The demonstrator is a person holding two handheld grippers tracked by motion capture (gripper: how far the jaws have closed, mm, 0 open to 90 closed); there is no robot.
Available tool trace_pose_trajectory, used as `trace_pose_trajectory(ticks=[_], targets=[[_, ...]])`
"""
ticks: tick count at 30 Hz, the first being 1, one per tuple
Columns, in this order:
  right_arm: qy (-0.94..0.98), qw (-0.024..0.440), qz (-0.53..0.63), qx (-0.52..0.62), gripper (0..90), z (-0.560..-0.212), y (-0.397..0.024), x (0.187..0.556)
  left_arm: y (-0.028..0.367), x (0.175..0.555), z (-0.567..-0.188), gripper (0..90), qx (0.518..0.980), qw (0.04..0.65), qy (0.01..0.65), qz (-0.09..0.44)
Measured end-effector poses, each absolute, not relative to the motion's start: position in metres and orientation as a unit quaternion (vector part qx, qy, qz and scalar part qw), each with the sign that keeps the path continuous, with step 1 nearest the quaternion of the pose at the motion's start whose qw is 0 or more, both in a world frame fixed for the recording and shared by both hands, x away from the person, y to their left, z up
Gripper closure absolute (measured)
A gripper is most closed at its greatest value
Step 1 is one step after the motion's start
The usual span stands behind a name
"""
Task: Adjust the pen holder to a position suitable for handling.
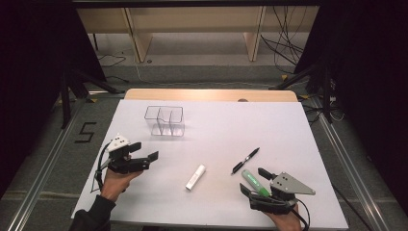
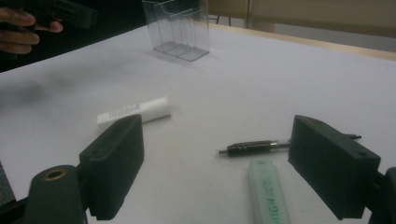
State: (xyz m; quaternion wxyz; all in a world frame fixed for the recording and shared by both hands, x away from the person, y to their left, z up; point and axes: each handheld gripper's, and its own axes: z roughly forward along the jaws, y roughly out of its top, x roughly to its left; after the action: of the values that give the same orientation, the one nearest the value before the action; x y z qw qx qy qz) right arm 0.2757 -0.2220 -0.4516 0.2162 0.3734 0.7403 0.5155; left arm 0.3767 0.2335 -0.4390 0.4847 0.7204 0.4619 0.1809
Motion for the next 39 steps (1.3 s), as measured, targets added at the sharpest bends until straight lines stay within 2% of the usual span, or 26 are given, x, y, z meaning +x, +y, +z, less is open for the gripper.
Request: trace_pose_trajectory(ticks=[7,15,19,27,32,39], targets=[[0.741,0.217,0.514,0.373,19.0,-0.452,-0.222,0.276,0.251,0.397,-0.441,22.5,0.704,0.469,0.496,0.196],[0.743,0.218,0.511,0.372,19.4,-0.452,-0.221,0.275,0.266,0.421,-0.448,50.1,0.689,0.441,0.535,0.211],[0.744,0.218,0.511,0.373,19.5,-0.453,-0.221,0.276,0.272,0.439,-0.45,60.2,0.685,0.425,0.548,0.223],[0.744,0.216,0.51,0.373,19.6,-0.453,-0.22,0.276,0.279,0.466,-0.458,81.9,0.687,0.416,0.559,0.205],[0.745,0.214,0.51,0.373,19.6,-0.453,-0.22,0.276,0.28,0.479,-0.463,89.0,0.685,0.419,0.561,0.2],[0.746,0.212,0.509,0.374,19.6,-0.454,-0.22,0.277,0.28,0.49,-0.464,89.2,0.688,0.42,0.557,0.2]])
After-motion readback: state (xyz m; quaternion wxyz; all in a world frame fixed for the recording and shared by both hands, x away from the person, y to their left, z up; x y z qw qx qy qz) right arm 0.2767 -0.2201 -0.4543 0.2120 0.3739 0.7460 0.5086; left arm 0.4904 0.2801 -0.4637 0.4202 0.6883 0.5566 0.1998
